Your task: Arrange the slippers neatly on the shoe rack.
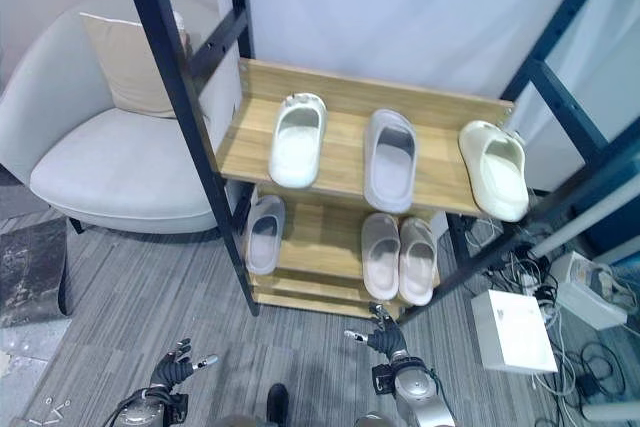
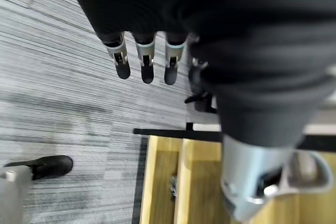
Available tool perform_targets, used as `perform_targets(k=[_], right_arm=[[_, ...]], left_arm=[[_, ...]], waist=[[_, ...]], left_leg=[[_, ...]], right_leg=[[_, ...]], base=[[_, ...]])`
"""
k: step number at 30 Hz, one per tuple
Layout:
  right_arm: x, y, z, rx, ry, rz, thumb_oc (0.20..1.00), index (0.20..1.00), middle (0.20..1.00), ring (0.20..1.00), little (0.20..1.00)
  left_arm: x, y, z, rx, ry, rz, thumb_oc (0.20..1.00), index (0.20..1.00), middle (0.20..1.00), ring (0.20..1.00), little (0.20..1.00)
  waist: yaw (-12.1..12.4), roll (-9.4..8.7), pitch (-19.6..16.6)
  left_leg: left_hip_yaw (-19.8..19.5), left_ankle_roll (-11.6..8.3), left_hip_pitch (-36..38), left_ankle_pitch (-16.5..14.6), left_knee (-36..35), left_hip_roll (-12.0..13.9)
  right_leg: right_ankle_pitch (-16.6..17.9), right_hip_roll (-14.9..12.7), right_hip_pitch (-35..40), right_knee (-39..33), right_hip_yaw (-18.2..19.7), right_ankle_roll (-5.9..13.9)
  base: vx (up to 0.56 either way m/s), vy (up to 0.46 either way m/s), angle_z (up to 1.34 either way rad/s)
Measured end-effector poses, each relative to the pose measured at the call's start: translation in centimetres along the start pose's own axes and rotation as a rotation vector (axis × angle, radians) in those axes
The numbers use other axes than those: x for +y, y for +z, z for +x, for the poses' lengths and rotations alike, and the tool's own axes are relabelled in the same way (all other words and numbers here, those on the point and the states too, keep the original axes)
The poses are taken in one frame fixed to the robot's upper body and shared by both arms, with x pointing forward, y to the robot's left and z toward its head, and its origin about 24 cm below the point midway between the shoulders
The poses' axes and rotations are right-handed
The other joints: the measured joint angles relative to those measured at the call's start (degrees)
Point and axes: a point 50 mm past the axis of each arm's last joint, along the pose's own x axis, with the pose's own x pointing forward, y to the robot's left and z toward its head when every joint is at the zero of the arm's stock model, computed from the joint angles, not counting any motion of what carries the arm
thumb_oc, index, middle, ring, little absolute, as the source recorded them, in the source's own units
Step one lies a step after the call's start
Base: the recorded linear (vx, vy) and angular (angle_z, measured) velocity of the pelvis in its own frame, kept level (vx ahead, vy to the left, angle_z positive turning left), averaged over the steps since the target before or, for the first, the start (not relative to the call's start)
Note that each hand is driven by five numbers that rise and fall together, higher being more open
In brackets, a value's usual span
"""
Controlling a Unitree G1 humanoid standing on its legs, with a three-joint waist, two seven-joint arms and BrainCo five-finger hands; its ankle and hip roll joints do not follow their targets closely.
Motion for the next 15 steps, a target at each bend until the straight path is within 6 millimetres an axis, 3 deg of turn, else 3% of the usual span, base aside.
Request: perform_targets(k=[2, 5, 7, 9, 11, 15], right_arm=[[-0.5, 0.3, 0.1, -0.009, -0.016, 0.007, 1.000, 1.000, 1.000, 1.000, 1.000], [-0.6, 0.6, 0.2, -0.019, -0.021, 0.010, 1.000, 1.000, 1.000, 1.000, 1.000], [-0.4, 0.0, 0.0, 0.001, -0.016, 0.015, 1.000, 1.000, 1.000, 1.000, 1.000], [-0.3, -0.2, -0.2, 0.009, -0.014, 0.013, 1.000, 1.000, 1.000, 1.000, 1.000], [-0.5, -0.2, -0.1, 0.009, -0.017, 0.006, 1.000, 1.000, 1.000, 1.000, 1.000], [-1.0, -0.9, -0.5, 0.031, -0.025, -0.011, 1.000, 1.000, 1.000, 1.000, 1.000]], left_arm=[[-0.1, 0.0, -0.1, -0.002, -0.005, 0.002, 1.000, 1.000, 1.000, 1.000, 1.000], [-0.2, 0.4, 0.1, -0.014, -0.010, 0.006, 1.000, 1.000, 1.000, 1.000, 1.000], [-0.2, 0.4, 0.0, -0.017, -0.013, 0.005, 1.000, 1.000, 1.000, 1.000, 1.000], [-0.1, 0.5, -0.1, -0.025, -0.014, 0.003, 1.000, 1.000, 1.000, 1.000, 1.000], [-0.3, 0.2, -0.3, -0.019, -0.025, -0.003, 1.000, 1.000, 1.000, 1.000, 1.000], [-1.2, -0.2, -0.4, -0.009, -0.047, -0.014, 1.000, 1.000, 1.000, 1.000, 1.000]], waist=[[-0.2, 0.28, 0.2], [-0.3, 0.69, 0.4], [0.3, 0.20, 0.1], [0.7, -0.84, -0.4], [0.8, -0.87, -0.5], [0.5, 0.04, -0.9]], left_leg=[[-1.4, -0.23, 0.5, -0.1, 0.0, -0.4], [-1.9, -0.69, 0.8, -0.5, -0.1, -0.5], [-2.0, -1.83, 2.0, -1.3, -0.1, -0.3], [-1.8, -2.59, 2.5, -1.9, -0.1, -0.7], [-1.2, -3.10, 2.6, -2.2, -0.1, 0.4], [-1.7, -4.32, 2.6, -2.3, -0.1, 2.9]], right_leg=[[1.5, 1.6, 1.7, -15.7, -1.7, -1.43], [6.1, 2.4, 2.4, -26.8, -1.1, -2.03], [9.1, 3.1, 5.1, -30.2, -1.0, -1.54], [11.3, 3.3, 7.7, -33.0, -1.1, -2.51], [15.5, 5.4, 10.2, -38.0, -1.1, -4.94], [15.2, 8.3, 10.7, -39.3, -1.4, -6.81]], base=[[0.16, -0.104, 0.25], [0.11, -0.095, 0.22], [0.11, -0.087, 0.05], [0.05, -0.058, -0.08], [0.06, -0.101, -0.22], [0.02, -0.059, -0.02]])
